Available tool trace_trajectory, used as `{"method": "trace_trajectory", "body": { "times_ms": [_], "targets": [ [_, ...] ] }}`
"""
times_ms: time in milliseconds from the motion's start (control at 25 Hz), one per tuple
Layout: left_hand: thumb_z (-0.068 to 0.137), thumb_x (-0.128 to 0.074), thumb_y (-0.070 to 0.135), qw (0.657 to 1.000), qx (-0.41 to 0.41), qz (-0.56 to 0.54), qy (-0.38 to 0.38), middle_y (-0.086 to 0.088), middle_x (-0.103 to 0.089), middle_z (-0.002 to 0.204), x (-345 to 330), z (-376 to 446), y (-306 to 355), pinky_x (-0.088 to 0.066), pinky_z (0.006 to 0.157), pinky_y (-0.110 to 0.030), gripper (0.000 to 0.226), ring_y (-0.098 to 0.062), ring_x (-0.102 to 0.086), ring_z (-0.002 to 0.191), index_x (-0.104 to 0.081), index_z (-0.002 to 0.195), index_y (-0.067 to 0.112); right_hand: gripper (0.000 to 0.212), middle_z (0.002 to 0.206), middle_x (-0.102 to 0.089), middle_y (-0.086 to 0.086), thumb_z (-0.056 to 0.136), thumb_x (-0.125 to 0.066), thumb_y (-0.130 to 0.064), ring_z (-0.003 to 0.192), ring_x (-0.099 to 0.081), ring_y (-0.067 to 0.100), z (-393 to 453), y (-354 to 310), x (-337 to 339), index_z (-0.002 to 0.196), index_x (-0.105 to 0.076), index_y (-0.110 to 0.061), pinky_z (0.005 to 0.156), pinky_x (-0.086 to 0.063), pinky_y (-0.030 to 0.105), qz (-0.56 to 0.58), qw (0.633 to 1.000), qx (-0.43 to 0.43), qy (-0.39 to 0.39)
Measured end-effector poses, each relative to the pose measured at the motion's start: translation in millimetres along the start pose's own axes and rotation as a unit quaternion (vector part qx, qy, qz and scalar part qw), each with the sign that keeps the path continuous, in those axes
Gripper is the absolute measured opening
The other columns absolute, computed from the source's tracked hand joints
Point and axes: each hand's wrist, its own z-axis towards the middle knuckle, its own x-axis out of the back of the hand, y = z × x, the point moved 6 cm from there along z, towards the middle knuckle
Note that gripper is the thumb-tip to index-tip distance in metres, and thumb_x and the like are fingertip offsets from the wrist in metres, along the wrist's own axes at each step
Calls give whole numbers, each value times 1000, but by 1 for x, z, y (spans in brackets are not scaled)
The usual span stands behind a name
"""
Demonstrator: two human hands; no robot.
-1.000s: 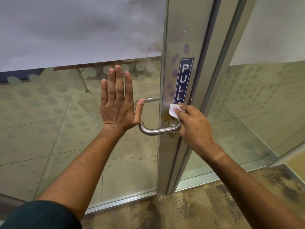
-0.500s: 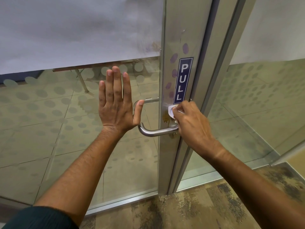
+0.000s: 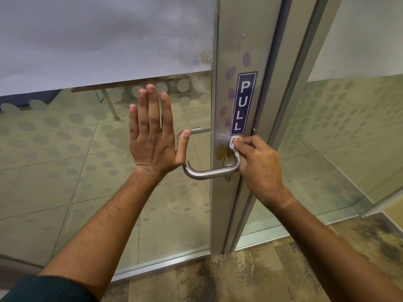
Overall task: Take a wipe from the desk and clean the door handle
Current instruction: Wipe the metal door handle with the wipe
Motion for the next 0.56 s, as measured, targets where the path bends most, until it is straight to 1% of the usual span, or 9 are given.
{"method": "trace_trajectory", "body": {
  "times_ms": [80,160,200,280,360,400,440,480,560],
  "targets": [
    [96,-36,53,1000,3,3,-2,-24,-10,155,1,0,0,9,125,-39,81,-24,13,155,-12,153,0,21,96,-71,12,82,-76,-6,81,-70,25,1,2,1,103,-76,-6,75,-60,34,30,999,-19,36],
    [96,-37,53,1000,3,-4,-6,-24,-9,155,1,1,0,9,125,-39,81,-23,16,155,-12,153,0,17,91,-73,9,84,-73,-7,78,-69,19,1,8,-1,101,-76,-6,75,-52,20,64,994,-63,55],
    [96,-37,52,1000,2,-6,-9,-25,-10,155,1,1,1,8,125,-39,81,-26,13,155,-12,153,0,16,90,-74,7,85,-71,-7,77,-68,17,0,13,-2,100,-77,-7,74,-47,14,88,989,-99,60],
    [96,-37,51,1000,-3,-2,-10,-26,-10,154,2,2,2,8,125,-40,80,-32,1,150,-14,152,-2,16,89,-75,2,86,-69,-5,79,-68,10,-3,29,-7,99,-77,-10,73,-43,4,169,964,-196,60],
    [96,-37,51,1000,-4,2,-12,-25,-10,154,2,2,2,8,125,-40,80,-34,-3,147,-15,151,-3,16,85,-73,-4,85,-71,-4,82,-69,9,-4,39,-11,98,-77,-10,76,-50,6,254,925,-277,59],
    [96,-37,51,1000,-4,2,-14,-25,-10,154,2,2,3,8,125,-40,80,-34,-4,146,-15,151,-3,16,84,-72,-5,84,-71,-4,83,-70,10,-5,38,-10,98,-77,-10,76,-51,7,258,922,-283,62],
    [96,-37,51,1000,-4,3,-14,-25,-10,154,2,3,3,8,124,-40,81,-34,-4,146,-15,151,-3,16,84,-72,-3,85,-71,-4,82,-69,11,-4,32,-6,98,-77,-9,75,-50,5,228,939,-250,68],
    [95,-38,51,1000,-4,4,-15,-25,-10,154,2,3,3,8,124,-40,81,-34,-4,146,-15,151,-3,16,86,-72,0,85,-71,-5,80,-67,12,-3,22,-3,100,-77,-8,74,-49,6,179,963,-188,68],
    [95,-40,52,1000,-3,8,-15,-25,-11,154,1,2,2,8,124,-40,82,-35,-5,146,-15,151,-3,20,92,-71,6,87,-72,-8,83,-67,19,-3,7,-2,106,-75,-6,76,-57,22,100,990,-80,55]
  ]
}}
